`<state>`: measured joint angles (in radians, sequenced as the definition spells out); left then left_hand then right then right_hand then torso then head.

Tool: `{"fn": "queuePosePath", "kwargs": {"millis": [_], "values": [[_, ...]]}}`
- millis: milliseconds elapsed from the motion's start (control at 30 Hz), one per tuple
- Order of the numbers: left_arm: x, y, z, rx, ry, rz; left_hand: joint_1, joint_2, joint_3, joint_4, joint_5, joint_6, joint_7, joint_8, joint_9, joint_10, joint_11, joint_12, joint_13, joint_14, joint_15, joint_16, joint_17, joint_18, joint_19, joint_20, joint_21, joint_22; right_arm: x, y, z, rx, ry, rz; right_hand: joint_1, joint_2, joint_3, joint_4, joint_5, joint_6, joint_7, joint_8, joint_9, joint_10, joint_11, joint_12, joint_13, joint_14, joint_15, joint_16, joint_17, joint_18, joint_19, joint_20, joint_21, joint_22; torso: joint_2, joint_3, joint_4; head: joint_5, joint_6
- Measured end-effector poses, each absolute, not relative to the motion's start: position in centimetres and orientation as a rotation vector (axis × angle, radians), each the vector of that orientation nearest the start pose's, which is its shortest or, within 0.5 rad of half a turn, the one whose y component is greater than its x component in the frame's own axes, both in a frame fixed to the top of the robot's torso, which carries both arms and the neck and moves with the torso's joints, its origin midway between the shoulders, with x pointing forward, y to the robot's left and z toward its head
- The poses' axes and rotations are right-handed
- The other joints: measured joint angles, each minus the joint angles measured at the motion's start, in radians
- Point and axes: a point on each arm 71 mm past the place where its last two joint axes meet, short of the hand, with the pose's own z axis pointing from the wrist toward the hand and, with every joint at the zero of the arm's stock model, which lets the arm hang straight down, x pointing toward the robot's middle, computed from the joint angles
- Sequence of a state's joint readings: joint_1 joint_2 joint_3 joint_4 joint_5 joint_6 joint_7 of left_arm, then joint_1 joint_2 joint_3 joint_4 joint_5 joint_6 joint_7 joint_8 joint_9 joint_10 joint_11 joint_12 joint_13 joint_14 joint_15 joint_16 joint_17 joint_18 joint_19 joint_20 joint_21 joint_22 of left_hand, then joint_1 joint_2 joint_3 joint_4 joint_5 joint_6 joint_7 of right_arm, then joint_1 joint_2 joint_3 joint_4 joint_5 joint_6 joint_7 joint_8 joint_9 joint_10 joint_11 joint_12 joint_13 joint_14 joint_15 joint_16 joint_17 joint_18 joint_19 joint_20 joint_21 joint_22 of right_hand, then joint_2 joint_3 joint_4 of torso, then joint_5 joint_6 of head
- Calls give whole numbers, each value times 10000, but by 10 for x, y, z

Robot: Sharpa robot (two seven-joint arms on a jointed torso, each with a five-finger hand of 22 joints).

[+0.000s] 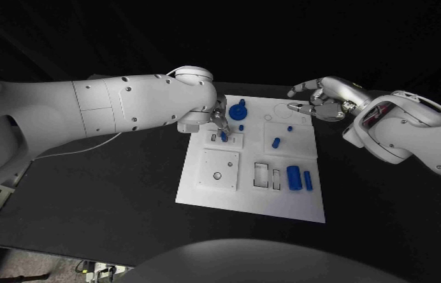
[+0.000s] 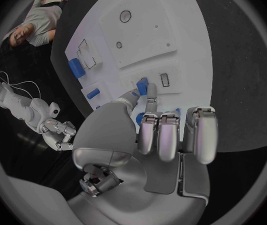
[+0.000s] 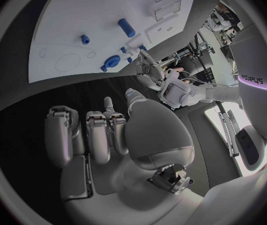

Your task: Assemble the parts on the task board

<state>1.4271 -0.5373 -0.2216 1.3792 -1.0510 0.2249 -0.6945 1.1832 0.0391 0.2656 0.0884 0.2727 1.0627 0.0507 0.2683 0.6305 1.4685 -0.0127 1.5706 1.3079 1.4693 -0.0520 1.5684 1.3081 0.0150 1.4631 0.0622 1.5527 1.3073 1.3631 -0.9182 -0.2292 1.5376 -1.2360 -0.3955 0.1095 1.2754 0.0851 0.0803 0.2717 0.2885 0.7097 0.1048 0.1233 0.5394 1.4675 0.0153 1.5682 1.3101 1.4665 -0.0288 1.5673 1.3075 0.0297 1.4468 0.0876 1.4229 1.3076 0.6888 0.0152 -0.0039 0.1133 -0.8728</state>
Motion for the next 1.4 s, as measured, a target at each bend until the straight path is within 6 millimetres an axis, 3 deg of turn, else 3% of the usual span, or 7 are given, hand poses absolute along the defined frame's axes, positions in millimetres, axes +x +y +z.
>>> {"fn": "queuePosePath", "kwargs": {"millis": [1400], "values": [[508,119,-193,642,23696,-1862,-144,-65,288,-71,-8,-106,28,-22,104,0,0,0,0,0,0,0,-4,1,0,0,-194,0,482,-232,-166,-1330,16145,7854,0,0,0,0,0,36,36,0,0,0,0,0,0,0,0,0,-3,0,0,0,0,5,-1,0,-1,-14,0]]}}
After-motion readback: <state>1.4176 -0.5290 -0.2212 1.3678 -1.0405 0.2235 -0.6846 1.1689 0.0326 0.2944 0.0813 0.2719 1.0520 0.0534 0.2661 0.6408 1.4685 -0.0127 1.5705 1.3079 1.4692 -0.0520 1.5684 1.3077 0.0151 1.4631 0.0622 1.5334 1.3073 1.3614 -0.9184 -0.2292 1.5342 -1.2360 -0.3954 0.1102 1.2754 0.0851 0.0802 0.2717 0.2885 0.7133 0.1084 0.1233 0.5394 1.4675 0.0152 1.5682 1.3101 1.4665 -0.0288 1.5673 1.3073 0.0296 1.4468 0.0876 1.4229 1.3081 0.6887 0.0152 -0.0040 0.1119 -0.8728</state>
